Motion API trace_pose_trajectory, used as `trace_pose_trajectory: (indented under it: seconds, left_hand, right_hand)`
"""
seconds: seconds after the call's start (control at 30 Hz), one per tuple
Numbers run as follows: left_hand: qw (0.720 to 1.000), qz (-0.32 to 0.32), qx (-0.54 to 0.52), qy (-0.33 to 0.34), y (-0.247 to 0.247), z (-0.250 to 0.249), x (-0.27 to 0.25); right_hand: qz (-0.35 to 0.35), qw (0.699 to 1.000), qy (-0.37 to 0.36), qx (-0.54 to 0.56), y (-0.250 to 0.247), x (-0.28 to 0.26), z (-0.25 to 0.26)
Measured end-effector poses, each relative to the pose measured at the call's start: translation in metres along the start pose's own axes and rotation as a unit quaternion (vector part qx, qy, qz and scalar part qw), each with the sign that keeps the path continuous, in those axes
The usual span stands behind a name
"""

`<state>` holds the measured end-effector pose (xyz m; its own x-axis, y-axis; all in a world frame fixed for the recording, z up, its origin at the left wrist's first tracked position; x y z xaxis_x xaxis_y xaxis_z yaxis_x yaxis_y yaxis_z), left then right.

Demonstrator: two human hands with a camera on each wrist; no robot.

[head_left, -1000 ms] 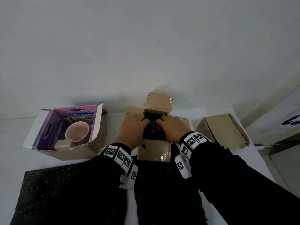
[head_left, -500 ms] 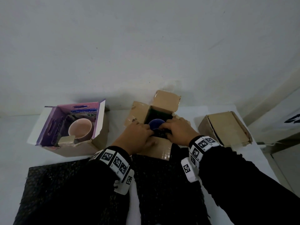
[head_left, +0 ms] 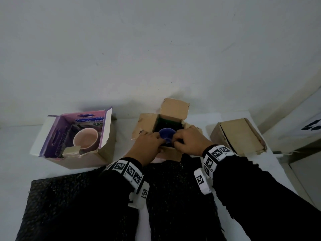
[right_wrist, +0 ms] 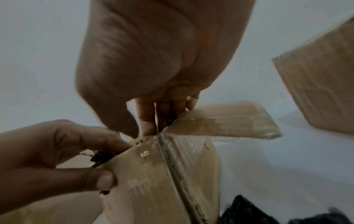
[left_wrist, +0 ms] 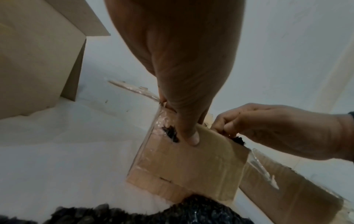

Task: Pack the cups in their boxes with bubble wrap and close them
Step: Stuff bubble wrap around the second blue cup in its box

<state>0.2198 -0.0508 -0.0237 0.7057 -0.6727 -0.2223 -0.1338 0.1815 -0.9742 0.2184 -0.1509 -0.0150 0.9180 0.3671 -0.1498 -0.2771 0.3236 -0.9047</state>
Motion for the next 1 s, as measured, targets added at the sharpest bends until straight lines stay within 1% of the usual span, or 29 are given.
trace_pose_trajectory:
  seconds: [0.03,0.13,0.23,0.33,0.4,0.5,0.6,0.67,0.8,0.87,0.9,1.0]
  left_hand:
    - [1.0,-0.004,0.001,0.002,-0.001,-0.001,0.0]
    - [0.999,0.005,0.039,0.005,-0.002,-0.004,-0.002]
    - [0.996,0.023,0.087,-0.006,-0.003,-0.008,-0.004]
    - [0.994,0.042,0.102,-0.017,-0.004,-0.012,-0.004]
    - [0.993,0.054,0.102,-0.017,-0.005,-0.015,-0.003]
    - [0.994,0.071,0.08,-0.01,-0.001,-0.016,-0.002]
    - [0.997,0.051,0.048,-0.023,-0.002,-0.01,-0.001]
    - [0.997,0.049,0.047,-0.022,0.0,-0.01,-0.002]
    - [0.999,0.017,0.048,-0.02,0.0,-0.005,-0.006]
    - [0.998,-0.005,0.051,-0.032,0.0,-0.001,-0.01]
    - [0.998,-0.005,0.056,-0.035,0.002,0.0,-0.011]
    - [0.997,0.018,0.065,-0.037,0.005,-0.003,-0.01]
  right_hand:
    - [0.008,1.0,-0.007,-0.012,0.002,-0.001,0.0]
    - [0.056,0.99,-0.029,-0.125,0.016,-0.004,0.007]
    - [0.054,0.974,-0.033,-0.216,0.02,-0.005,0.017]
    - [0.056,0.966,-0.014,-0.252,0.027,-0.006,0.018]
    - [0.053,0.967,-0.004,-0.25,0.03,-0.007,0.016]
    - [0.027,0.979,0.004,-0.2,0.027,-0.009,0.015]
    - [0.011,0.987,0.019,-0.161,0.025,-0.011,0.015]
    - [0.015,0.988,0.015,-0.152,0.028,-0.011,0.017]
    - [-0.017,0.994,0.018,-0.11,0.02,-0.015,0.015]
    - [-0.022,0.992,0.016,-0.124,0.019,-0.017,0.015]
    - [-0.019,0.989,0.014,-0.146,0.02,-0.018,0.016]
    - [0.005,0.976,0.006,-0.216,0.029,-0.019,0.019]
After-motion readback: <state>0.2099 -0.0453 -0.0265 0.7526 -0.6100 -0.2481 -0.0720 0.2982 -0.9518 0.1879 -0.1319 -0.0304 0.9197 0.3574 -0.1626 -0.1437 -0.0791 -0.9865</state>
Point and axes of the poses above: each hand's wrist, its own x-axis towards the middle knuckle, its own y-axis out of the palm, z = x × y, the point moved 10 cm from there along x, towards the middle knuckle, and after that the axes turned 5 degrees about z, right-handed, at the moved point
